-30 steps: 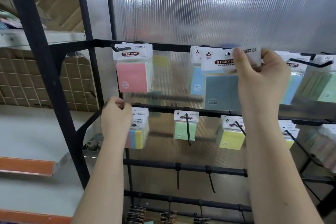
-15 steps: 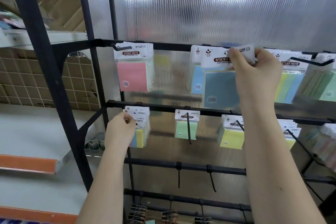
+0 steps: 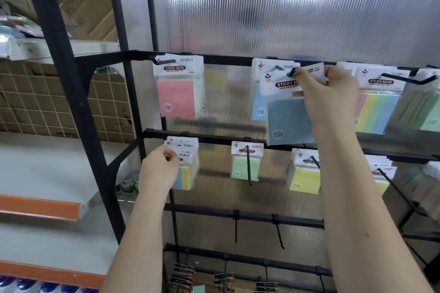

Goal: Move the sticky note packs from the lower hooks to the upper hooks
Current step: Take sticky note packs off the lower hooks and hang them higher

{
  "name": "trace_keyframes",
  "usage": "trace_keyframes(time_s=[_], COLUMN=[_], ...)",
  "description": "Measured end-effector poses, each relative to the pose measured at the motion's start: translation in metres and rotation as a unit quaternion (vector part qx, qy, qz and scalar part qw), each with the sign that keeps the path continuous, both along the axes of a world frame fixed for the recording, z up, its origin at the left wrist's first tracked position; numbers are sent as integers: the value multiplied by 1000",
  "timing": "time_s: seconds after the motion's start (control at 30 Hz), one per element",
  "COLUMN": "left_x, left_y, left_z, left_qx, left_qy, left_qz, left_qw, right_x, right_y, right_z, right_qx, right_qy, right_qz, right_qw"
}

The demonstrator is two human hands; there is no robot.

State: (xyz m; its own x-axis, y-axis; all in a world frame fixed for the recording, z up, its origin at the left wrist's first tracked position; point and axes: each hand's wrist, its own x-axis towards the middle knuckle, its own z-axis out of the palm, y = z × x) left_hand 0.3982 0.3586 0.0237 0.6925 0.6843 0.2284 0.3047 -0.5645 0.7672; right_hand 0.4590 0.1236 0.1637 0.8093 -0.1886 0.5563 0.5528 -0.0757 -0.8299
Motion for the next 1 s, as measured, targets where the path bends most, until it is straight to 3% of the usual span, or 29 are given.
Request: trace_keyframes(time_s=[0.57, 0.83, 1.0], left_x=[-13, -12, -12], left_y=[0, 1, 0], left_z=[-1, -5, -4], left_qx=[12, 26, 28], left_qy=[4, 5, 6], left_qz=[13, 16, 20], left_qw=[1000, 1000, 999], right_x=[75, 90, 79], right_y=[36, 36, 30], right_z=[-10, -13, -27], right_qx=[-11, 2, 62], right_qy=[54, 21, -8], right_qz=[-118, -122, -125], right_qw=[992, 992, 990])
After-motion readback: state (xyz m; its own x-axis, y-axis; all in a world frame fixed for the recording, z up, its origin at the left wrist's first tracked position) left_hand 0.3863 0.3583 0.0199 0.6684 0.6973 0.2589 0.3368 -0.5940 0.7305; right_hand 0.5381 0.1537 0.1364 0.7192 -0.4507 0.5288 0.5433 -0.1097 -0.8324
